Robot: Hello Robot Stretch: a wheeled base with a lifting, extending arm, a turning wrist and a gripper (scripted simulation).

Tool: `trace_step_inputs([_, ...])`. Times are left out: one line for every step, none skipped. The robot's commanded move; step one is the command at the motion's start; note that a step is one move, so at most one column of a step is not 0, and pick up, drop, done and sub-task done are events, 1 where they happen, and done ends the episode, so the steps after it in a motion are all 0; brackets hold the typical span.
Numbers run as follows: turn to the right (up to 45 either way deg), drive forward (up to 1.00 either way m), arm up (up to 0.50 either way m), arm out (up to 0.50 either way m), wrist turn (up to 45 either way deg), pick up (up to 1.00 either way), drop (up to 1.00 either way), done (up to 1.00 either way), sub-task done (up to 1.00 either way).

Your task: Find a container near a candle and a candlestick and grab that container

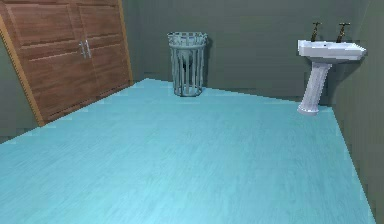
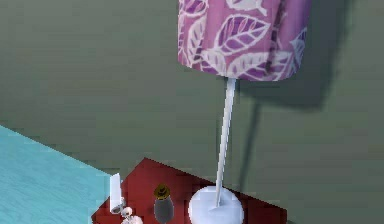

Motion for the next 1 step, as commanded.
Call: trace_step_inputs([0.0, 0.0, 0.5, 0.0, 0.0, 0.0, 0.0, 0.0, 0.0])
